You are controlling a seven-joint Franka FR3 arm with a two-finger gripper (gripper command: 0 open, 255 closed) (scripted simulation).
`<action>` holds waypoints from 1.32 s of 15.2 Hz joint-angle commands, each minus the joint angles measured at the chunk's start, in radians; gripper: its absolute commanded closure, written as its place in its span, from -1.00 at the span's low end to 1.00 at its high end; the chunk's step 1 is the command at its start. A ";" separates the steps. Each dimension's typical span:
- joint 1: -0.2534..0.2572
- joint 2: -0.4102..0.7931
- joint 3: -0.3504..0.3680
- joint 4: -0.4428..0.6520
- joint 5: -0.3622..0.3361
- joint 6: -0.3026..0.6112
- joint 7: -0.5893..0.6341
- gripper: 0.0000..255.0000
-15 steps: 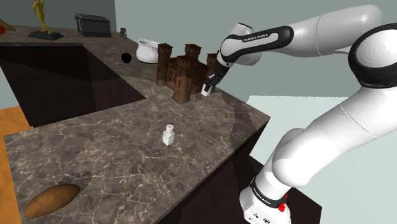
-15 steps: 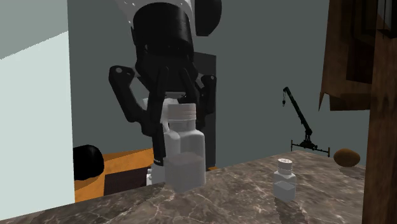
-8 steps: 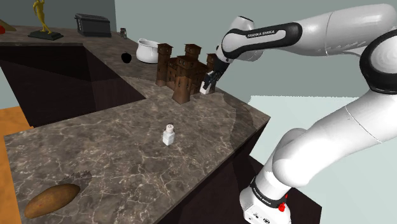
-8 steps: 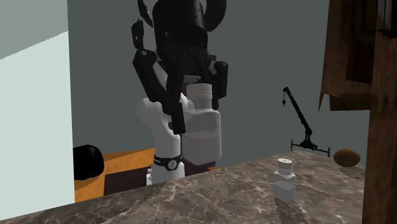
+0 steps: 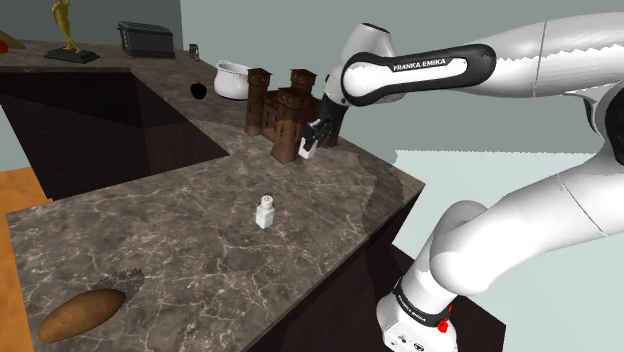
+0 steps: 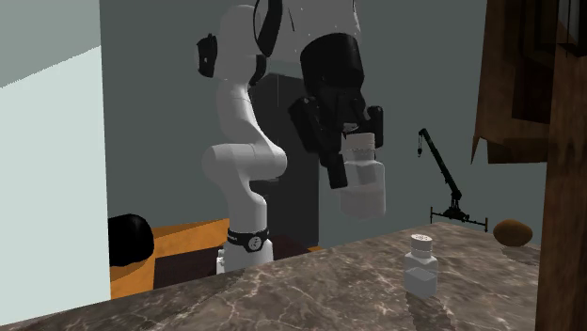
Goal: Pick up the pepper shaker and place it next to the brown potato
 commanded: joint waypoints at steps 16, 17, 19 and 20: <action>0.147 -0.025 0.375 -0.008 0.074 -0.018 0.461 1.00; 0.154 -0.016 0.397 0.002 0.077 -0.019 0.488 1.00; 0.167 0.007 0.441 0.026 0.080 -0.021 0.543 1.00; 0.172 0.020 0.463 0.040 0.080 -0.022 0.570 1.00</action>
